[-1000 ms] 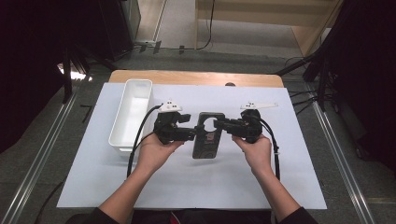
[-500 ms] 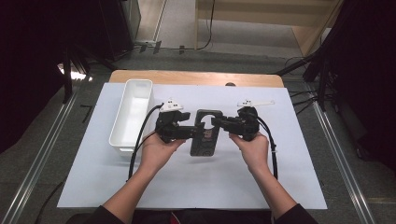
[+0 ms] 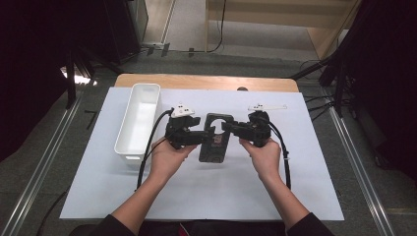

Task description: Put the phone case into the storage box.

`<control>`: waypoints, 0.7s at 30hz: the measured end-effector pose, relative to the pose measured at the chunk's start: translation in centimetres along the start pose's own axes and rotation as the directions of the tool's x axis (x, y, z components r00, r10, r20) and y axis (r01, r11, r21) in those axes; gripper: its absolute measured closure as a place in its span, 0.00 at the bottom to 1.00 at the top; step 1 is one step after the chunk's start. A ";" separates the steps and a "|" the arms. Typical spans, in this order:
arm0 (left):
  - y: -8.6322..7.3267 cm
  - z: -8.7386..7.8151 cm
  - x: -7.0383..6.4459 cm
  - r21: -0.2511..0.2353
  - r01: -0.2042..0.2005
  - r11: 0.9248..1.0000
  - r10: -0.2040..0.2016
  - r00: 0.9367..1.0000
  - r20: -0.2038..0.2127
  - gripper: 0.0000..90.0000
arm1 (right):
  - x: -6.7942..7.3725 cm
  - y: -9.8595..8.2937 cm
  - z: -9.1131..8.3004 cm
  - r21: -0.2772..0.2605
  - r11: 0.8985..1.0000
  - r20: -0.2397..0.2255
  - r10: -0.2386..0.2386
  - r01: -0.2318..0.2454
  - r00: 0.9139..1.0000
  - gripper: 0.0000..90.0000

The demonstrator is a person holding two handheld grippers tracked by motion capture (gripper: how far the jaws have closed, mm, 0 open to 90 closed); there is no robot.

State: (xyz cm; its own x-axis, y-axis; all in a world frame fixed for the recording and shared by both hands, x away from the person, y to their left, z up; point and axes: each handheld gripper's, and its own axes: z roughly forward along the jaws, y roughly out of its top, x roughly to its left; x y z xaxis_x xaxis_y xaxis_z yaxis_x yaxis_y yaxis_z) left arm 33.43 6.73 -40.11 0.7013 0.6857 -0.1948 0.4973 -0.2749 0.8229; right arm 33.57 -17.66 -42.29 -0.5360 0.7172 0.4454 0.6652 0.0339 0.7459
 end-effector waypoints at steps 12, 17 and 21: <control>0.2 0.2 -0.3 0.003 -0.018 1.000 0.018 0.999 -0.035 0.47 | 0.1 0.0 0.0 -0.002 1.000 0.012 0.013 -0.013 1.000 0.78; 0.3 0.3 -0.5 0.002 -0.024 1.000 0.025 0.999 -0.027 0.51 | 0.3 0.0 0.1 0.001 1.000 0.016 0.011 -0.011 1.000 0.78; 0.4 0.3 -0.5 0.004 -0.027 1.000 0.027 0.999 -0.029 0.55 | 0.5 0.0 0.1 0.002 1.000 0.013 0.009 -0.009 1.000 0.78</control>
State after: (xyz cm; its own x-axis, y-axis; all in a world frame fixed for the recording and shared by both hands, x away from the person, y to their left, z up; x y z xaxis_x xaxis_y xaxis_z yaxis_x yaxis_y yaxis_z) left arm 33.37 6.08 -39.87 0.6993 0.6975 -0.1566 0.4804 -0.2964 0.8255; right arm 33.40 -17.21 -42.11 -0.5230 0.7263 0.4460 0.6713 0.0286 0.7406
